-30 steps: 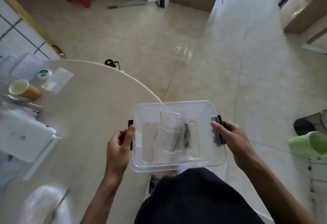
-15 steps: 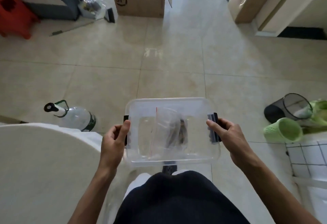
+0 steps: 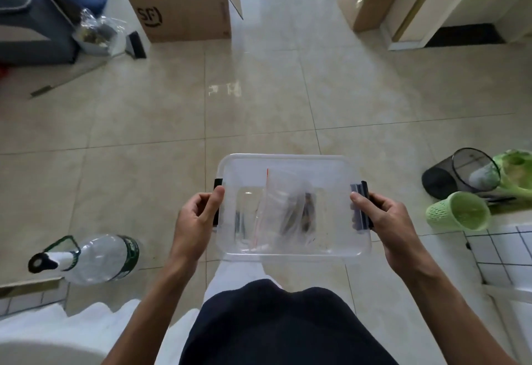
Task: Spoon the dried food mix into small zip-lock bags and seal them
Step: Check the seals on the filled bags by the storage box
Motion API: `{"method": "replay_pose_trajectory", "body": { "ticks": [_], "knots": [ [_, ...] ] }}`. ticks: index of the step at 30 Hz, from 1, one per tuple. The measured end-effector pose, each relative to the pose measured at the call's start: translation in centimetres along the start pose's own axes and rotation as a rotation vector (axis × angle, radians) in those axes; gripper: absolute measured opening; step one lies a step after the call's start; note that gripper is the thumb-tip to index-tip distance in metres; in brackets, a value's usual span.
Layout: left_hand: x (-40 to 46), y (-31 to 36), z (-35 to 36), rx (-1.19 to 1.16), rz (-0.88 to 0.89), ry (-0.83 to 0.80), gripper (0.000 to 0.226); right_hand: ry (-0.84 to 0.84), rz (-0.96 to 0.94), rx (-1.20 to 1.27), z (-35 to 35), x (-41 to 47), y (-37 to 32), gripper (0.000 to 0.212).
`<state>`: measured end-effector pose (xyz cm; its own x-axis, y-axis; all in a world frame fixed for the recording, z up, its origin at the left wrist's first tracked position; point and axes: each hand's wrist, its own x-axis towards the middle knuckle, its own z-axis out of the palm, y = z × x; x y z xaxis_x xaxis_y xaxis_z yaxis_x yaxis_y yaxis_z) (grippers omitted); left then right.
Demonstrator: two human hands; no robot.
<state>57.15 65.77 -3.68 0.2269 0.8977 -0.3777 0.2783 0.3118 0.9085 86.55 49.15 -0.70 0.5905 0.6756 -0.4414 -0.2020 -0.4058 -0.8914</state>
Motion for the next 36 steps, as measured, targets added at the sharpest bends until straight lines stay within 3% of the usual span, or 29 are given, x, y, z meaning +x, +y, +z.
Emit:
{"method": "replay_pose_trajectory", "body": {
  "ticks": [2, 6, 14, 16, 20, 24, 30, 33, 36],
  "knots": [
    [4.1, 1.5, 0.0, 0.012, 0.001, -0.043, 0.052, 0.052, -0.005, 0.032, 1.4, 2.4, -1.0, 0.027],
    [12.4, 5.4, 0.0, 0.073, 0.011, -0.127, 0.051, 0.166, 0.020, 0.102, 4.4, 6.8, -3.4, 0.011],
    [26.1, 12.9, 2.3, 0.161, 0.051, -0.381, 0.050, 0.397, 0.046, 0.214, 8.5, 10.6, -7.1, 0.010],
    [30.4, 15.2, 6.7, 0.245, 0.068, -0.521, 0.055, 0.548, 0.081, 0.284, 7.5, 12.3, -7.2, 0.020],
    [33.0, 16.6, 10.7, 0.285, 0.074, -0.591, 0.054, 0.636, 0.093, 0.342, 6.8, 13.4, -7.5, 0.043],
    [35.9, 19.1, 17.6, 0.365, 0.113, -0.699, 0.046, 0.762, 0.083, 0.416, 4.1, 15.8, -7.1, 0.051],
    [38.4, 22.9, 28.9, 0.438, 0.148, -0.786, 0.058, 0.850, 0.105, 0.488, -3.1, 20.8, -8.5, 0.065],
    [38.9, 25.1, 35.3, 0.460, 0.163, -0.842, 0.059, 0.912, 0.092, 0.499, -7.4, 22.8, -9.7, 0.061],
    [39.1, 26.6, 41.5, 0.474, 0.181, -0.901, 0.058, 0.989, 0.116, 0.516, -11.1, 24.0, -10.2, 0.036]
  ]
}}
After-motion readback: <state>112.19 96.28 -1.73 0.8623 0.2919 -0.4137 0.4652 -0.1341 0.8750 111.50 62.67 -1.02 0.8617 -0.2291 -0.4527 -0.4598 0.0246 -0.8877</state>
